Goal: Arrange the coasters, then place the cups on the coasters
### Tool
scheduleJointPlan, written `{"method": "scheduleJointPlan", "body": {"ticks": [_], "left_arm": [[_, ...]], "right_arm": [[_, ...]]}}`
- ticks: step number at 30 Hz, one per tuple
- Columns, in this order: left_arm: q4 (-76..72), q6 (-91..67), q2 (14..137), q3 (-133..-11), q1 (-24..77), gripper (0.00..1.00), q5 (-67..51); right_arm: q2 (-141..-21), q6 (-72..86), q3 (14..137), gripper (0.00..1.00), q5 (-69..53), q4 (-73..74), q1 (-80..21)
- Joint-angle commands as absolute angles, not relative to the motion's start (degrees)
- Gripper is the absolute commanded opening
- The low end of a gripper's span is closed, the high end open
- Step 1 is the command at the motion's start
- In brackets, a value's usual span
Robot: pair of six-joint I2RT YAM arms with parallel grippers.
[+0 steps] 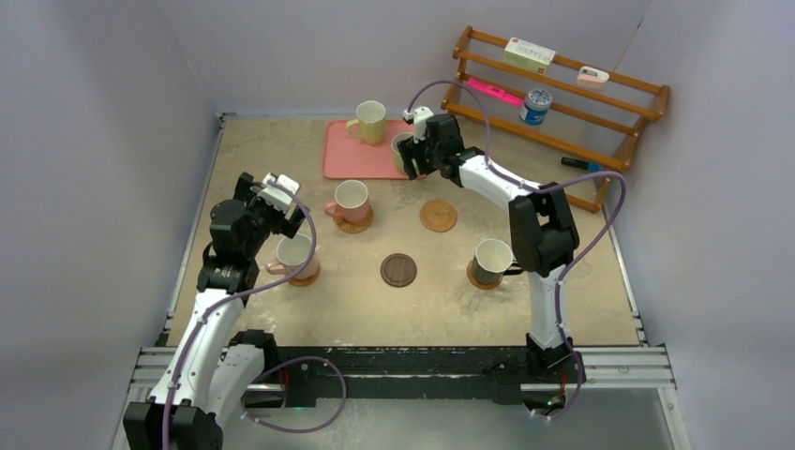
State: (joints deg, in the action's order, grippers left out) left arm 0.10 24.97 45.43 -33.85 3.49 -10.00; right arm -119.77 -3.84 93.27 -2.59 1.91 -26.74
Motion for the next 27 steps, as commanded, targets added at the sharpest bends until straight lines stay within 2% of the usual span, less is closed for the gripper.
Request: {"method": "scheduleJointPlan", "body": {"ticks": [1,12,20,27], "left_arm": [[-2.4,24.0,45.1,-33.1,3.2,1.0,-9.8],[-2.8,24.3,45.3,-32.6,3.2,1.0,-9.7],[-2.8,24.3,45.4,-32.6,3.2,1.0,-9.5],[-2.9,24.3,45.5,-32.5,3.2,1.0,-9.4]], "right_arm": [[-120.6,-2.9,94.7,0.72,-2.6,0.2,-27.1],[-122.0,-2.7,94.8,0.69,-2.1,-1.5,-27.2],[-122.8,-3.1,95.7,0.57,-2.9,-0.9,-27.2],[-123.6,-3.3,97.3,0.54,-3.0,-0.4,-27.2]]}}
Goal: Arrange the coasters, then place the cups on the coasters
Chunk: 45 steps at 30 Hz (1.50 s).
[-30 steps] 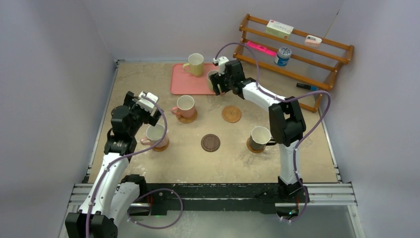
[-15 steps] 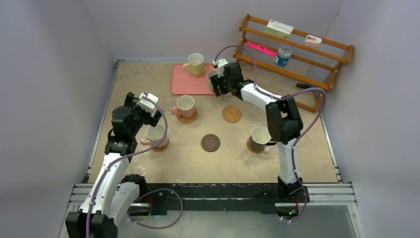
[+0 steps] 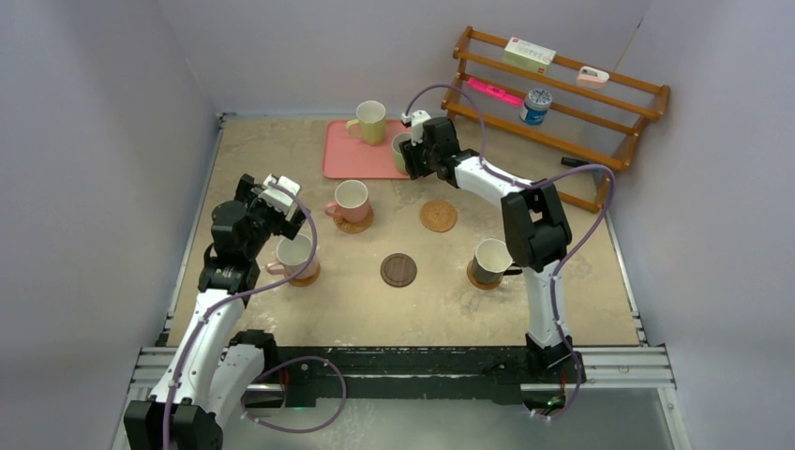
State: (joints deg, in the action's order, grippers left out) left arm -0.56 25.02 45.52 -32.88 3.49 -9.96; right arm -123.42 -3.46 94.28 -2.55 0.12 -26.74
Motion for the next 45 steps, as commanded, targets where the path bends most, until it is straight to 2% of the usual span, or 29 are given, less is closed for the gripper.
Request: {"method": "scheduleJointPlan", "body": {"ticks": [1,12,15,18,22,45], "left_arm": [[-2.9,24.3,45.6,-32.5,3.2,1.0,-9.4],[-2.9,24.4,45.6,-32.4,3.2,1.0,-9.5],[-2.9,24.4,45.5,-32.4,3.2,1.0,-9.6],[-2.9,24.4,45.5,-32.4,3.2,1.0,-9.6],[-2.8,24.4,45.4,-32.4,3.2,1.0,-9.6],[-3.1,24.1,46.0,-32.5,3.2,1.0,-9.1]], "right_arm": [[-123.9,-3.3,97.6,0.52,-3.0,-0.2,-27.2],[-125.5,-3.8,100.5,0.41,-2.5,1.6,-27.2],[-125.8,-3.9,100.6,0.36,-2.4,1.9,-27.4],[-125.7,-4.1,100.7,0.24,-2.2,2.0,-27.4],[-124.8,-4.7,101.1,0.0,-2.3,2.4,-27.3],[-109.1,-11.9,92.6,0.0,-6.8,0.1,-26.4]]}}
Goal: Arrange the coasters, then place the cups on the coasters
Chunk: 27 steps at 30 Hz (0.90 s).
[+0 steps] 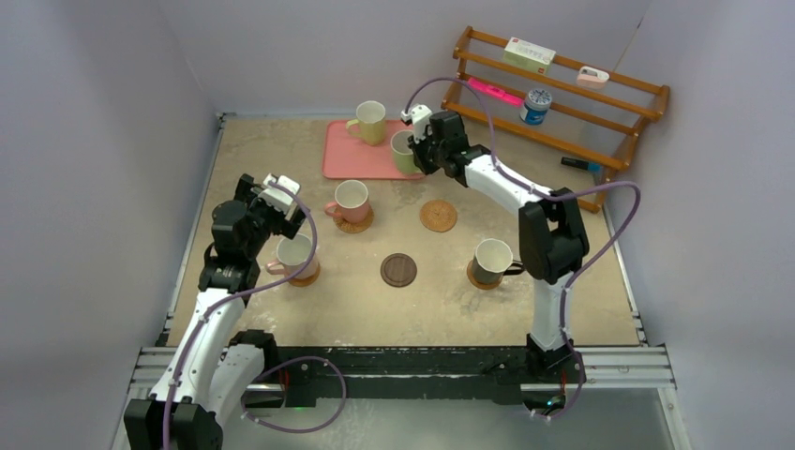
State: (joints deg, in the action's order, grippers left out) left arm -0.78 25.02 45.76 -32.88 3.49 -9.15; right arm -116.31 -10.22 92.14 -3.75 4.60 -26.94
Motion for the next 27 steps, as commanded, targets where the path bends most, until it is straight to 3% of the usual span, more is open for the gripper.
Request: {"method": "scheduleJointPlan", "body": {"ticks": [1,27], "left_arm": [[-3.0,24.2,46.1,-32.6,3.2,1.0,-9.1],[-2.7,24.2,46.5,-32.5,3.2,1.0,-10.7]], "right_arm": [[-108.5,-11.9,92.4,0.0,-7.3,0.2,-26.2],[-85.6,-19.4,73.3,0.0,-20.2,2.3,-18.8]]}}
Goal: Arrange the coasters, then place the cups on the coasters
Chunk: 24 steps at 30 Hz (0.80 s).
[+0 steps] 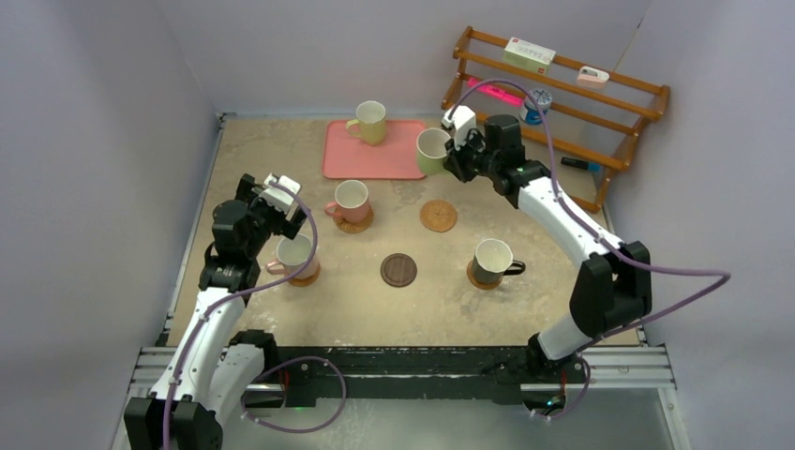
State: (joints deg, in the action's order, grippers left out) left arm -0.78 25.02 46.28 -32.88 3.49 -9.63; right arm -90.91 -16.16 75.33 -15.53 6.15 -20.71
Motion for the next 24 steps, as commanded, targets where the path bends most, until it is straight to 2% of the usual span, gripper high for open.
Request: {"method": "scheduleJointPlan", "body": {"ticks": [1,11,24], "left_arm": [[-2.7,24.2,46.6,-32.5,3.2,1.0,-10.8],[-2.6,24.3,45.8,-32.4,3.2,1.0,-12.7],[-6.5,22.0,43.9,-30.2,3.2,1.0,-12.9]], "right_arm": [[-84.6,-19.7,72.3,0.0,-20.7,2.4,-18.4],[-76.2,-22.4,61.5,0.0,-26.1,0.2,-16.7],[-73.2,-21.0,55.9,0.0,-27.0,-2.3,-16.8]]}}
